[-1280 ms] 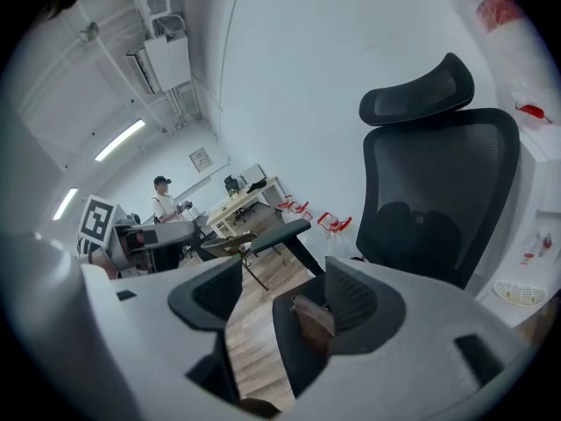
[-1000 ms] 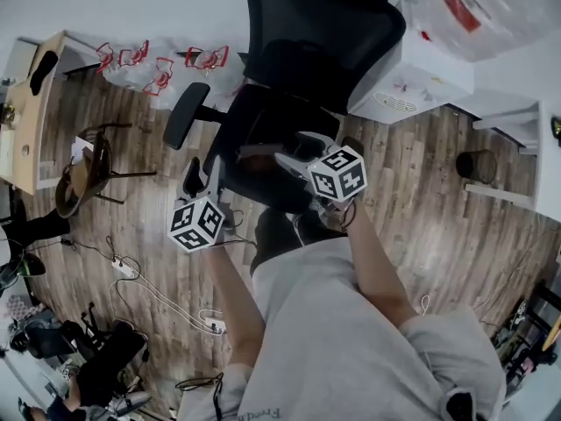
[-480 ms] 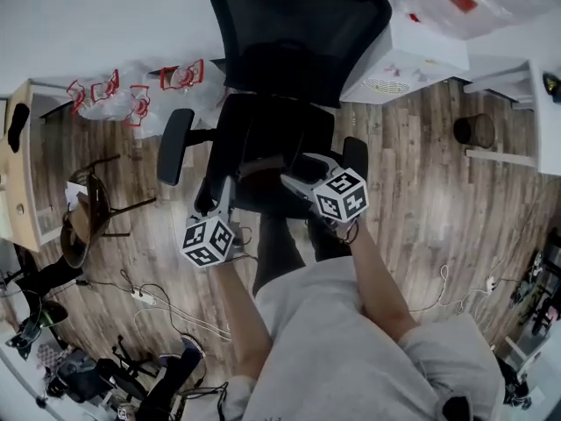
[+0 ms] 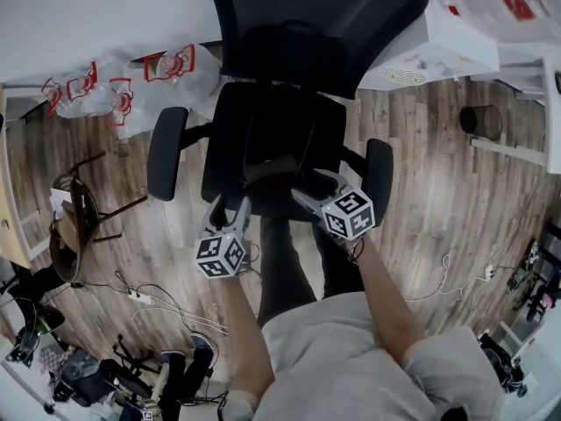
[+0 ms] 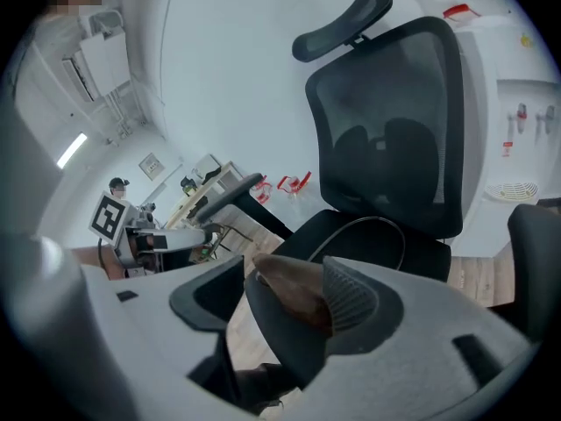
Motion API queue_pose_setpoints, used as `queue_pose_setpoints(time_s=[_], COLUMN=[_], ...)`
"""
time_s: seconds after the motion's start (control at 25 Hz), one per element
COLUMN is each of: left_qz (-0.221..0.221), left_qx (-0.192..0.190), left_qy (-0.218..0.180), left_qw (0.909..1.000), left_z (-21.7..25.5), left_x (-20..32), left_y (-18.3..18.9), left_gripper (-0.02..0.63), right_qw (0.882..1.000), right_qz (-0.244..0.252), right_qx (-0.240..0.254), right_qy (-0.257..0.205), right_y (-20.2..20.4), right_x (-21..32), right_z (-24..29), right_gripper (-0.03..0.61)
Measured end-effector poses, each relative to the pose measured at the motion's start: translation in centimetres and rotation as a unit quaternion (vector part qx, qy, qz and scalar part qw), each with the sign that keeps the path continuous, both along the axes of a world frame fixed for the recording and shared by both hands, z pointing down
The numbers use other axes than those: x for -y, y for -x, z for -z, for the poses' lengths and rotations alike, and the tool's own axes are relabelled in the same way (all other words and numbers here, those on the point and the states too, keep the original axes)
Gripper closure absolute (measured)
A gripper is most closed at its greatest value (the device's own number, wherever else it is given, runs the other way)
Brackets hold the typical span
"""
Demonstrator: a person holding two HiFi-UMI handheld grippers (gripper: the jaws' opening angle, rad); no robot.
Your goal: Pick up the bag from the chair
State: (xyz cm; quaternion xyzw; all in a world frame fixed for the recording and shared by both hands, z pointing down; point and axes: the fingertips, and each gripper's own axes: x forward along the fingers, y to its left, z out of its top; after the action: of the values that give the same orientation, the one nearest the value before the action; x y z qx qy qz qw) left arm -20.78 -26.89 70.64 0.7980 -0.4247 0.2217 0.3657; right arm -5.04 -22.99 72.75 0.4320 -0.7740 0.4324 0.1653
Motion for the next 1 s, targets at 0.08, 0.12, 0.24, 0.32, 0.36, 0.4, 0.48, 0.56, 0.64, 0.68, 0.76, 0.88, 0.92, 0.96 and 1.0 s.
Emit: queue_pose_setpoints(time_s=[0.08,0.12,0.24,0.32,0.36,0.4,0.48,0.56,0.64,0.68,0.76,0.88,0.92,0.96,1.0], left_qz=[-0.003,-0.005,-0.021,-0.030,-0.031,-0.033,-0.038,-0.046,-0.049,-0.051,-0.061,-0.080,-0.087,-0.096,-0.107], left_qx=[-0.003,-0.004,-0.003,-0.004,-0.004,-0.003,0.000,-0.009,-0.023,-0.024,-0.016,-0.004,-0.002,0.000,0.002], left_qy=[0.003,0.004,0.012,0.017,0.019,0.020,0.018,0.012,0.010,0.013,0.024,0.040,0.043,0.044,0.044], left_qw=[1.0000,1.0000,0.9997,0.9994,0.9993,0.9993,0.9991,0.9988,0.9985,0.9983,0.9977,0.9960,0.9953,0.9944,0.9933], left_z=[-2.1,-3.1,-6.4,-8.5,-9.5,-10.4,-12.0,-13.2,-14.2,-15.0,-17.0,-19.6,-20.2,-20.8,-21.3], left_x=[0.2,0.3,-0.2,-0.8,-1.0,-1.2,-1.4,-1.7,-2.1,-2.4,-3.1,-4.1,-4.3,-4.5,-4.6], left_y=[0.4,0.6,0.5,0.4,0.5,0.5,0.5,0.2,-0.2,-0.3,-0.4,-0.3,-0.3,-0.4,-0.6], left_gripper=[0.368,0.367,0.368,0.368,0.368,0.368,0.367,0.353,0.337,0.333,0.325,0.319,0.319,0.318,0.318], right_qw=[1.000,1.000,0.999,0.999,0.999,0.999,0.998,0.998,0.997,0.997,0.998,0.998,0.998,0.998,0.998], right_qz=[0.006,0.007,0.001,0.003,0.007,0.009,0.013,0.011,-0.001,-0.009,-0.019,0.002,0.011,0.018,0.021], right_qx=[-0.018,-0.023,-0.032,-0.039,-0.042,-0.045,-0.052,-0.063,-0.071,-0.070,-0.060,-0.058,-0.061,-0.064,-0.065], right_qy=[0.008,0.012,0.023,0.026,0.027,0.026,0.026,0.028,0.027,0.027,0.026,0.025,0.023,0.019,0.012], right_y=[-0.3,-0.4,-1.0,-0.9,-0.7,-0.5,-0.2,-0.2,-0.3,-0.3,0.1,1.1,1.4,1.5,1.5], right_x=[-0.3,-0.4,-0.9,-1.1,-1.2,-1.3,-1.5,-1.7,-1.8,-1.7,-1.7,-2.0,-2.2,-2.3,-2.3], right_z=[-2.3,-3.4,-6.2,-8.0,-8.9,-9.7,-11.2,-12.8,-14.2,-14.8,-15.8,-17.3,-17.8,-18.2,-18.6], right_gripper=[0.292,0.293,0.295,0.298,0.298,0.298,0.296,0.294,0.285,0.284,0.278,0.264,0.258,0.256,0.250])
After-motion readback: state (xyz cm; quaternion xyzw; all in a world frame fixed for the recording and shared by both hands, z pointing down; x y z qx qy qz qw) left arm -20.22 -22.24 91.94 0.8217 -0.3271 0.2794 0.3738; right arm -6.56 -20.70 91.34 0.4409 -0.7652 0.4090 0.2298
